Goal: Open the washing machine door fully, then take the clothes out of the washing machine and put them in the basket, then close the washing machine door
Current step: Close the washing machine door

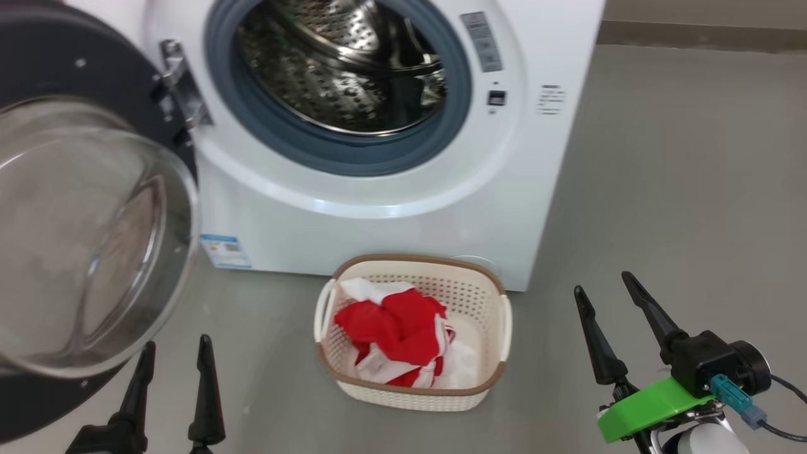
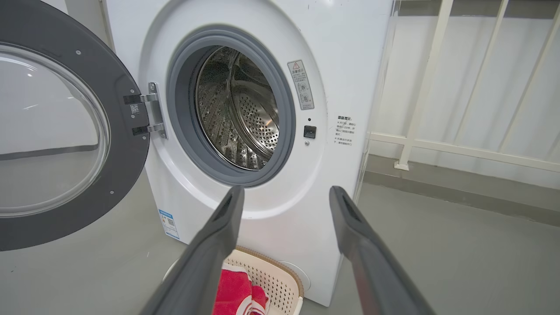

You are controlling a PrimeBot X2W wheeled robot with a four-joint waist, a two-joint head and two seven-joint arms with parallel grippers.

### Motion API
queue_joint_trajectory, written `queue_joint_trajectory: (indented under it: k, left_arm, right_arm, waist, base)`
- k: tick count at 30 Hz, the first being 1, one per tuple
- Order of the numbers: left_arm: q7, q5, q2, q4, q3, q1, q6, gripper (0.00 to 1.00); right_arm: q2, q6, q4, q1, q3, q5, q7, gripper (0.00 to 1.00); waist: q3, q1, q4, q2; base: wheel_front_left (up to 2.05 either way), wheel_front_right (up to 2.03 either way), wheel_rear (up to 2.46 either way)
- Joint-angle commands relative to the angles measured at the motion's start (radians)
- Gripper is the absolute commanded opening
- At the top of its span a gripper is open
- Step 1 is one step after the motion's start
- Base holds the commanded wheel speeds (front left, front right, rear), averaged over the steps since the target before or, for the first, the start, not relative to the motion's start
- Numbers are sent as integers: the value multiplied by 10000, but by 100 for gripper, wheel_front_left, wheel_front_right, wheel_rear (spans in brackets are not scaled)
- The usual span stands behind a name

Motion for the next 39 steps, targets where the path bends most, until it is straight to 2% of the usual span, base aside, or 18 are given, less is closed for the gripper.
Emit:
queue_joint_trajectory:
  k: [1,17,28,38,39]
  left_arm:
    - [-1,118,174,-322,372,-325,140,100]
    - [185,278,307,-786,396,-77,538,100]
    - [35,177,291,-1271,754,302,916,100]
    - [42,170,352,-1465,818,465,1062,100]
    - [52,168,378,-1473,833,462,1067,80]
  right_arm:
    - [-39,46,-200,-443,276,-37,-65,100]
    - [-39,46,-32,-692,718,68,-65,100]
    - [-39,46,334,-1391,1562,171,-65,100]
    - [-39,46,554,-1506,1763,290,-65,100]
    - [-39,46,555,-1499,1765,302,-65,100]
  waist:
    - [111,0,620,0]
    - [-139,0,3093,0]
    - [107,0,3310,0]
    - [-43,0,3282,0]
    - [-59,0,3276,0]
  base:
    - [0,0,0]
    - [0,0,0]
    - [0,0,0]
    - [0,0,0]
    - [0,0,0]
